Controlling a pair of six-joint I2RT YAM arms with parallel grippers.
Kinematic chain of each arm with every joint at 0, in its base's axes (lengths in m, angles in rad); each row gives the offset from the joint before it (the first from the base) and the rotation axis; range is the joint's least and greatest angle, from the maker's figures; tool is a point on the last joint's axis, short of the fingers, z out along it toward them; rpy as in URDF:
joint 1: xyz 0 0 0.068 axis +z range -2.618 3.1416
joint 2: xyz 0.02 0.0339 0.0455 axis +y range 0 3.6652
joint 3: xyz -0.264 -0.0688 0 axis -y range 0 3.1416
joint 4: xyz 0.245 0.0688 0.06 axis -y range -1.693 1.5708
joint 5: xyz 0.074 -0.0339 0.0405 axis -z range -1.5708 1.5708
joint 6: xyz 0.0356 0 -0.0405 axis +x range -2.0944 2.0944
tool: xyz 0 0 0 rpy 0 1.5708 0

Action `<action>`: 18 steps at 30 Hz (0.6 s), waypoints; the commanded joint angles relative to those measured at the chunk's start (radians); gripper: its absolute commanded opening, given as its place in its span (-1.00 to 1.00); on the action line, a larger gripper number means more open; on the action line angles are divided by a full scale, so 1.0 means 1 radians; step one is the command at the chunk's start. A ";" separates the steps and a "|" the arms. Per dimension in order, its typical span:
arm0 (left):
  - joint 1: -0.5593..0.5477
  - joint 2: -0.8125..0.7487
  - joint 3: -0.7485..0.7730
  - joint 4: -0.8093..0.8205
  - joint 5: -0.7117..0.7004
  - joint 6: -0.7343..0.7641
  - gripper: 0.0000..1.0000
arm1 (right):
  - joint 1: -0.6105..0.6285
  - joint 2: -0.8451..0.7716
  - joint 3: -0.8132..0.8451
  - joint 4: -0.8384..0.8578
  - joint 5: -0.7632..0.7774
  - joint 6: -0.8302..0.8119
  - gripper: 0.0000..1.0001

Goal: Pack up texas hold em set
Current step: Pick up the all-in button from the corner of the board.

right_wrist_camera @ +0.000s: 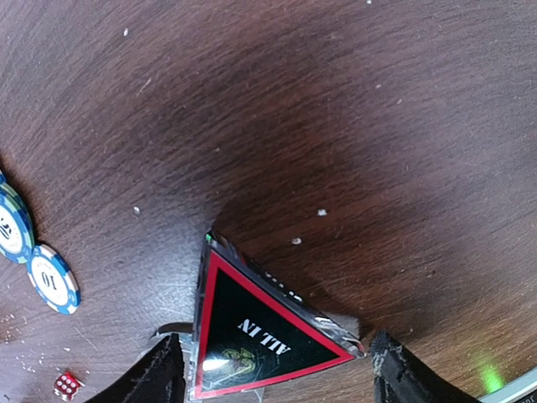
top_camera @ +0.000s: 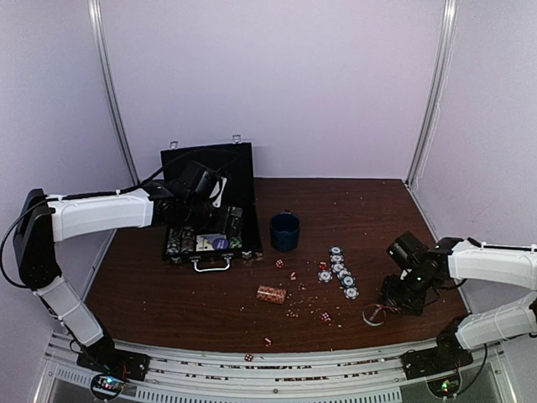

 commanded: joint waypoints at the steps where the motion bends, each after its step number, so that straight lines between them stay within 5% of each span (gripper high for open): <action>1: 0.020 0.010 0.030 0.018 0.013 0.019 0.93 | 0.017 0.002 0.003 0.004 0.057 0.041 0.51; 18: 0.117 -0.066 -0.035 0.044 0.028 -0.040 0.94 | 0.025 0.012 0.039 -0.032 0.113 0.001 0.22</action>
